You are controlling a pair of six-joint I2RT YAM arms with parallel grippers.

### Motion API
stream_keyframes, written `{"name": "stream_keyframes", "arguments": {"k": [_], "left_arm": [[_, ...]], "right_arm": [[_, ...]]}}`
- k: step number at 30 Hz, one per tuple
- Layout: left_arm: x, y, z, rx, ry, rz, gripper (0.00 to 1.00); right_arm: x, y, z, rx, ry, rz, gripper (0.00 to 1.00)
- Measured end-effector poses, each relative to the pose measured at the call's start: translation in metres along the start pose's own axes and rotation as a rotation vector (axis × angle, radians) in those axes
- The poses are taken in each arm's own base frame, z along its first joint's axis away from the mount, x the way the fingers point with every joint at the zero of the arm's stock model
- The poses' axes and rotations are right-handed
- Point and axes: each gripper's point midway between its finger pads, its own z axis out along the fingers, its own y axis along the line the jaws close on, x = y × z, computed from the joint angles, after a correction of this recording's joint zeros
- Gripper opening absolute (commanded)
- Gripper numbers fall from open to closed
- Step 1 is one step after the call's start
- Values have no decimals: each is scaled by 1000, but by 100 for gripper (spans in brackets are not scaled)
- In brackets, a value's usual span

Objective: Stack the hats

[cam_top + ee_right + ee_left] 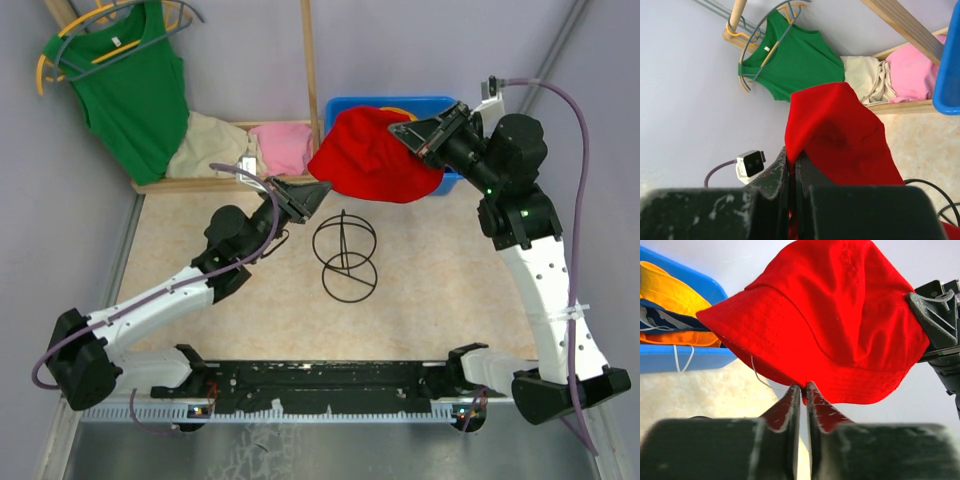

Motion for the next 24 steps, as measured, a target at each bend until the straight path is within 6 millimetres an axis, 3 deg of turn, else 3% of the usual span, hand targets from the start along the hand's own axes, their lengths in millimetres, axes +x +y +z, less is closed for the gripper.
{"name": "stream_keyframes", "arguments": {"k": [2, 8, 16, 24], "left_arm": [[0, 0, 0, 1, -1, 1, 0], [3, 17, -13, -25, -3, 10, 0], [1, 37, -22, -16, 19, -21, 0], [20, 40, -36, 12, 91, -81, 0]], "right_arm": [[0, 2, 0, -9, -1, 1, 0], [3, -6, -1, 1, 3, -70, 0], [27, -51, -6, 66, 31, -193, 0], [51, -80, -11, 87, 66, -278, 0]]}}
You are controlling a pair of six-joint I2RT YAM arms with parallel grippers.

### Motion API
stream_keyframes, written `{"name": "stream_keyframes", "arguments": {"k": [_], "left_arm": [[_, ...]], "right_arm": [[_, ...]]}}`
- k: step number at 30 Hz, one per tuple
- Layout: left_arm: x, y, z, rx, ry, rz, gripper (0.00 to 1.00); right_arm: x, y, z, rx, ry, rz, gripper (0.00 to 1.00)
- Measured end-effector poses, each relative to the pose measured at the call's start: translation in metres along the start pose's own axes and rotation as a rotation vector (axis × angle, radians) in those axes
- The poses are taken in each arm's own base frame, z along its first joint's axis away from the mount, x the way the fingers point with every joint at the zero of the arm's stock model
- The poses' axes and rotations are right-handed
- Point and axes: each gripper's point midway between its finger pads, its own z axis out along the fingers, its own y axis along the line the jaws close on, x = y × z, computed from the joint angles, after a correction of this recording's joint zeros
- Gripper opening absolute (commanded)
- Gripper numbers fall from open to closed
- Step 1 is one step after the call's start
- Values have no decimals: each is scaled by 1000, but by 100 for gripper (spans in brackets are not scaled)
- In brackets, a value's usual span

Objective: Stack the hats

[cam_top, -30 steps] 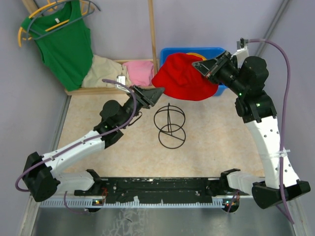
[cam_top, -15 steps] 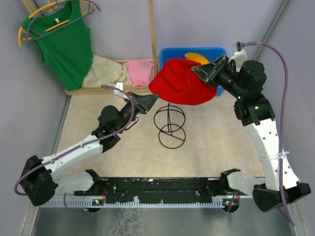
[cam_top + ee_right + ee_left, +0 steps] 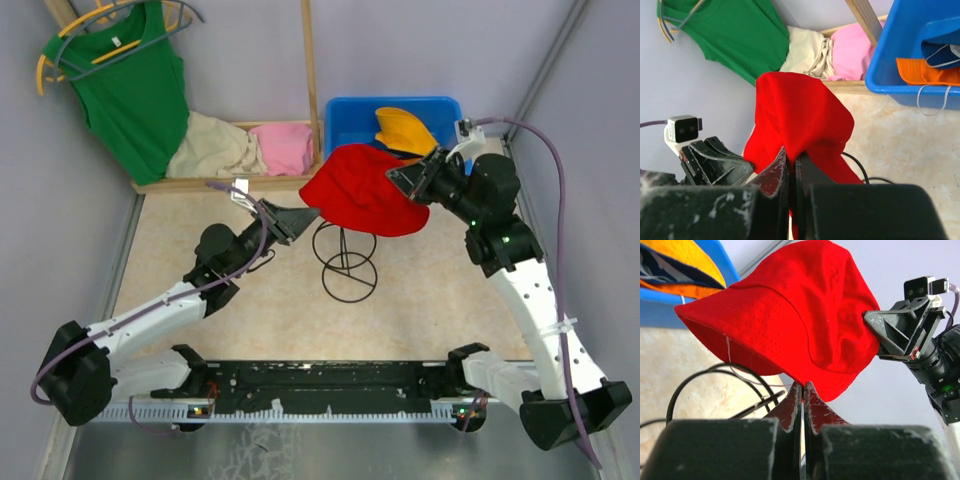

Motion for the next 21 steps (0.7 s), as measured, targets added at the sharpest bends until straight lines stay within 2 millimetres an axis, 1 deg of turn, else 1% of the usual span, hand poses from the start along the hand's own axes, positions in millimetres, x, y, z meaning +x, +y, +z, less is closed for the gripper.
{"name": "stream_keyframes", "arguments": {"k": [1, 4, 10, 13, 15, 17, 21], "left_arm": [[3, 3, -4, -5, 9, -12, 0], [7, 4, -14, -6, 20, -41, 0], [1, -9, -32, 12, 16, -81, 0], [3, -9, -45, 7, 23, -103, 0], [9, -3, -52, -9, 36, -117, 0], [18, 7, -60, -33, 58, -132, 0], [41, 35, -76, -97, 106, -155, 0]], "right_arm": [[3, -1, 0, 1, 7, -10, 0], [9, 0, 1, -2, 24, -37, 0], [18, 0, 0, -3, 56, -69, 0], [24, -1, 0, -1, 78, -81, 0], [31, -3, 0, 1, 97, -87, 0], [39, -6, 1, 6, 121, -88, 0], [61, -13, 2, 20, 180, -85, 0]]}}
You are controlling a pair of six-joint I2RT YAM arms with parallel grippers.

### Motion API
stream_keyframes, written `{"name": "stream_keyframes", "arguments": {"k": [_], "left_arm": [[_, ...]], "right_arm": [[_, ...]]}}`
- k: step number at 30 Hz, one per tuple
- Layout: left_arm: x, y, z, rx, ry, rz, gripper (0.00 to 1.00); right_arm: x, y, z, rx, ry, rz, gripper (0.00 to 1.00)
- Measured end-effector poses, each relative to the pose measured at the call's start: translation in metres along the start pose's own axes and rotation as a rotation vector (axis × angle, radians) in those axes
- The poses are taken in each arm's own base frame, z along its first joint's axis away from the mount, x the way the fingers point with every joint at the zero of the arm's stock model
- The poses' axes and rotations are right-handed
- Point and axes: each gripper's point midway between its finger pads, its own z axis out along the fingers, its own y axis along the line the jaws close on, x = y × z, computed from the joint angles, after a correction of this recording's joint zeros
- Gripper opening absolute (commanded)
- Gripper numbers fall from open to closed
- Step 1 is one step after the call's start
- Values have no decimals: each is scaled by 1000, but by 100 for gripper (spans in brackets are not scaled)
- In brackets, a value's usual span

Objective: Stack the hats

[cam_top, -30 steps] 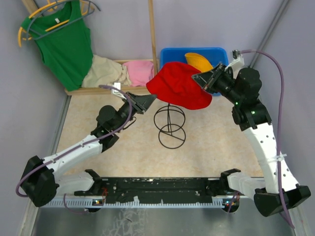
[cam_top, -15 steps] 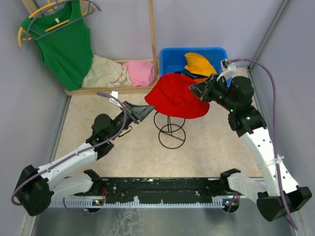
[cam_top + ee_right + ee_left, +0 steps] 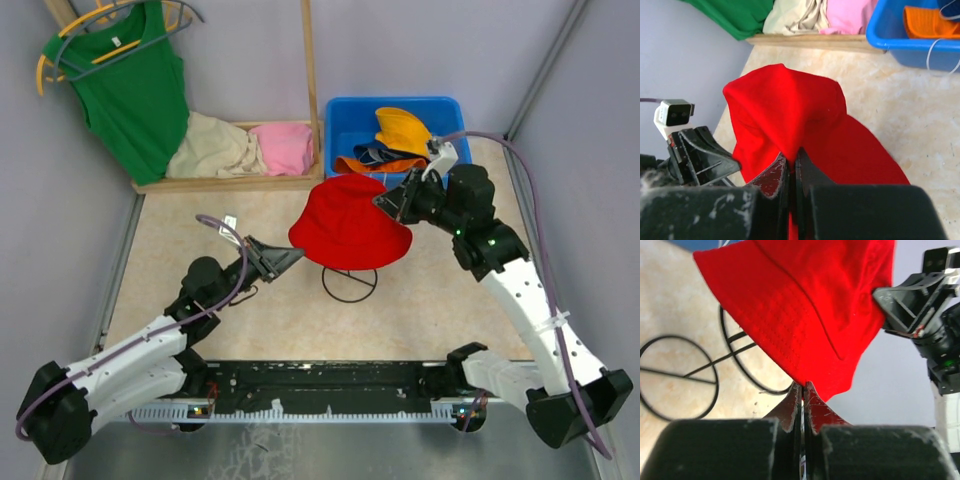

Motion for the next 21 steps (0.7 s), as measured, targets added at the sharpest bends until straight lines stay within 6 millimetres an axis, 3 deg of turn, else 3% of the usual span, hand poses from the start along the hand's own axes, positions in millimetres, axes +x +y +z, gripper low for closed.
{"name": "stream_keyframes", "arguments": {"k": [12, 13, 18, 21], "left_arm": [[32, 56, -19, -111, 70, -28, 0], [34, 60, -21, -121, 73, -28, 0], [34, 70, -23, -145, 73, -7, 0], [34, 74, -24, -152, 72, 3, 0]], "right_arm": [[49, 0, 8, 7, 127, -29, 2], [53, 0, 8, 5, 135, -31, 14], [67, -10, 2, 39, 154, -40, 58], [64, -17, -6, 81, 130, -57, 64]]}}
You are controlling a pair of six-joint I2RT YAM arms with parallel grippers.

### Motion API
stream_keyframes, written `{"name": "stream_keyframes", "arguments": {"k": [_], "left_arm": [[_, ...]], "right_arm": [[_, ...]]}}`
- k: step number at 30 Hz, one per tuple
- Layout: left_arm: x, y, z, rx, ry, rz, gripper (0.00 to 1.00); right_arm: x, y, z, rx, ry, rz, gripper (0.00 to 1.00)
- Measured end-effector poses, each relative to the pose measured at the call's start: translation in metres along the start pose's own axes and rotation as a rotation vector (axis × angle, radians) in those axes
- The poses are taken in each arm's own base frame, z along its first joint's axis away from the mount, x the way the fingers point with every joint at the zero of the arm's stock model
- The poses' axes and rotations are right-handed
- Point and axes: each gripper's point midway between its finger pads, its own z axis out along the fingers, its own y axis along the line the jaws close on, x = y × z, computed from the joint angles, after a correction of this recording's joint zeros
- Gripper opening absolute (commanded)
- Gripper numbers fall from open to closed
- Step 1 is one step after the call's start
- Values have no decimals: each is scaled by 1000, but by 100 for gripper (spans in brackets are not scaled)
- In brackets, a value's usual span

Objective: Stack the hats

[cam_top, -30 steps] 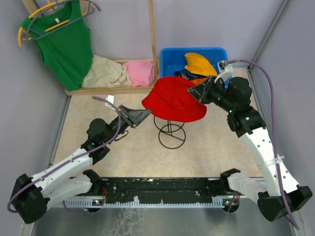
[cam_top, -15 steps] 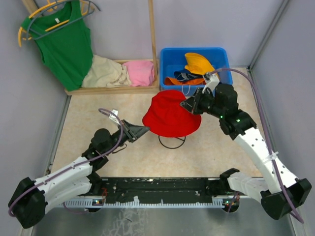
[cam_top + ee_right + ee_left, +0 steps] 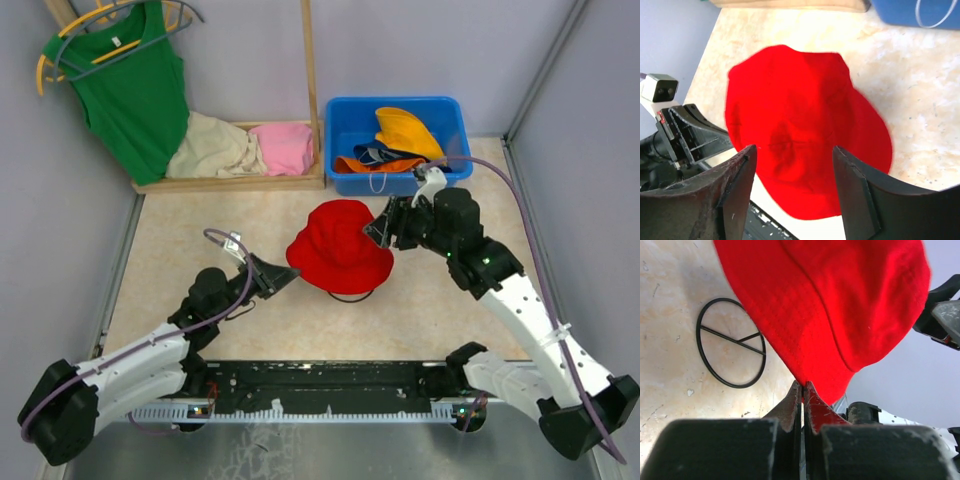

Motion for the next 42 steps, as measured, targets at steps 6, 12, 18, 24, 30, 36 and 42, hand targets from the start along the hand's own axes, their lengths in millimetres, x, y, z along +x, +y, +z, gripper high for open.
{"name": "stream_keyframes", "arguments": {"k": [6, 12, 18, 24, 30, 36, 42], "left_arm": [[6, 10, 2, -29, 24, 11, 0], [12, 23, 0, -59, 40, 9, 0], [18, 30, -3, -66, 56, 21, 0], [21, 36, -1, -73, 71, 64, 0], [29, 49, 1, -102, 110, 88, 0], [31, 51, 2, -101, 119, 102, 0], [32, 50, 3, -95, 126, 104, 0]], "right_arm": [[-17, -24, -12, 89, -83, 52, 70], [-12, -75, -14, 195, -96, 228, 70], [11, -82, -7, 158, -45, 385, 69], [60, -97, -1, 157, 48, 601, 67], [105, -101, 0, 123, 92, 818, 63], [124, -94, 1, 51, 94, 976, 62], [118, -90, 5, -24, 41, 1045, 61]]}}
